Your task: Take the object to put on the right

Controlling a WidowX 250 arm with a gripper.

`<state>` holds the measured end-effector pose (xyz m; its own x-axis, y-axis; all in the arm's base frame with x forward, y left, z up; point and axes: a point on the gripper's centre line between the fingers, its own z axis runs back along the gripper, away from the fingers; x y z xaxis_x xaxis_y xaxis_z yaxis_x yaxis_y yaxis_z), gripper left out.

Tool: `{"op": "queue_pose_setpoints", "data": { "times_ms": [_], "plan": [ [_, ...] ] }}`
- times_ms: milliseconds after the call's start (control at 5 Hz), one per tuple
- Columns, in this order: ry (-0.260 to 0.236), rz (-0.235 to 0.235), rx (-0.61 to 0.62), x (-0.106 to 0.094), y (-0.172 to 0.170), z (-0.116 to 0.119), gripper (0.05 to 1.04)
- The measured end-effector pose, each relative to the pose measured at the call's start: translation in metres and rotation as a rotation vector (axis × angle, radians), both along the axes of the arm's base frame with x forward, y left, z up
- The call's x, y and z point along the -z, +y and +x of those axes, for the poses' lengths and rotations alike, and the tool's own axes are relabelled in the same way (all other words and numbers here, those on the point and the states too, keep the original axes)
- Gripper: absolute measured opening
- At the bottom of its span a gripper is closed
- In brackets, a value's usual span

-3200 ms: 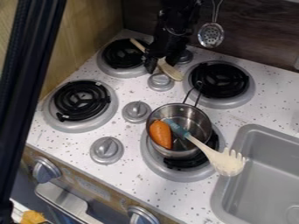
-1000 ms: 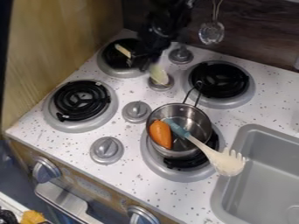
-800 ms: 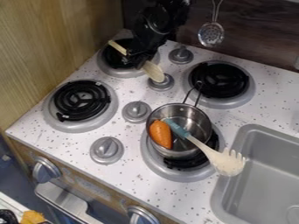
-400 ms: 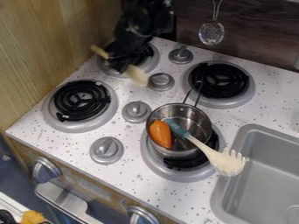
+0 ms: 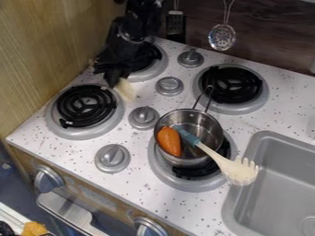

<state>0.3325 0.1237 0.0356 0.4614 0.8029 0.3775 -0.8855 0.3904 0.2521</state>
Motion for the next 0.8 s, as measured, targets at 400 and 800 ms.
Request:
{"op": "queue_pose_setpoints", "data": {
  "times_ms": [400,800],
  "plan": [
    [0.082,-0.066,0.139,0.003,0.0,-0.021,0.102],
    [0.091,-0.166,0.482,0.012,-0.019,-0.032,0.102]
  ]
}}
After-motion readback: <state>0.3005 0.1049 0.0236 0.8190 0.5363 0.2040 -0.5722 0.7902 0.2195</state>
